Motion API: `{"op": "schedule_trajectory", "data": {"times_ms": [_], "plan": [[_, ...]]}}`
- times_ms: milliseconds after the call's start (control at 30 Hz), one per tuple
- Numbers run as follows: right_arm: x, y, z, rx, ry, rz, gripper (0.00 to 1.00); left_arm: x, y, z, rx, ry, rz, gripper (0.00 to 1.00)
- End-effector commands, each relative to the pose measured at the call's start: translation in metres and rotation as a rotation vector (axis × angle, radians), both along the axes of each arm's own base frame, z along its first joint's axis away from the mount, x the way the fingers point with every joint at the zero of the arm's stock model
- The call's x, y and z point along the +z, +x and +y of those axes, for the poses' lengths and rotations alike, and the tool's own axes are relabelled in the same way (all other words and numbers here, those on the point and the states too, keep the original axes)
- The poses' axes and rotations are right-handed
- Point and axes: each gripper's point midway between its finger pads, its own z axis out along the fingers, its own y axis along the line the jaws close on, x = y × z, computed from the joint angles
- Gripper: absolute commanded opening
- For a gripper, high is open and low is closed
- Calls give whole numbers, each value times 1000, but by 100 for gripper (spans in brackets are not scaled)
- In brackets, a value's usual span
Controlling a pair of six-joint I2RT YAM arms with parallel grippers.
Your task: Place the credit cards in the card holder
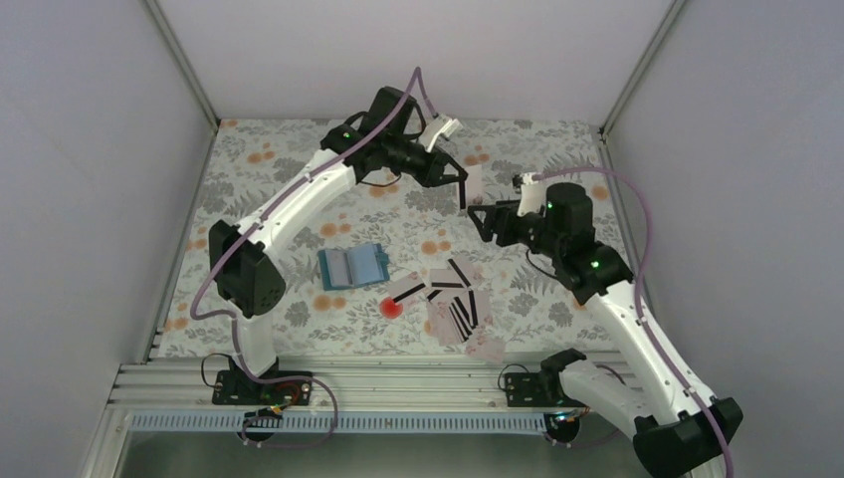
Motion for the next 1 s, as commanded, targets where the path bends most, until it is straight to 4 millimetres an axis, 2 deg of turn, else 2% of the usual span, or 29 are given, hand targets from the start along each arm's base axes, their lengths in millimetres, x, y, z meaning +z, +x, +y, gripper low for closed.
{"op": "schedule_trajectory", "data": {"times_ms": [0,133,267,433,567,700,833,967], "plan": [[38,-4,8,115,-14,-116,79,38,-32,10,-122,-46,17,2],[63,-13,15,190,43,-156,78,55,-40,24,-126,-75,15,2],[82,-27,23,299,89,-196,75,69,-58,30,-171,-120,30,2],[90,-49,38,453,169,-213,70,94,-70,41,-189,-175,13,2],[95,-63,49,583,226,-219,66,107,-67,60,-139,-192,14,3],[107,-71,56,678,263,-235,62,126,-78,77,-146,-258,11,2],[120,-79,64,790,334,-225,54,137,-94,82,-198,-284,8,2],[129,-79,69,827,348,-225,53,142,-103,85,-219,-299,-8,2]]}}
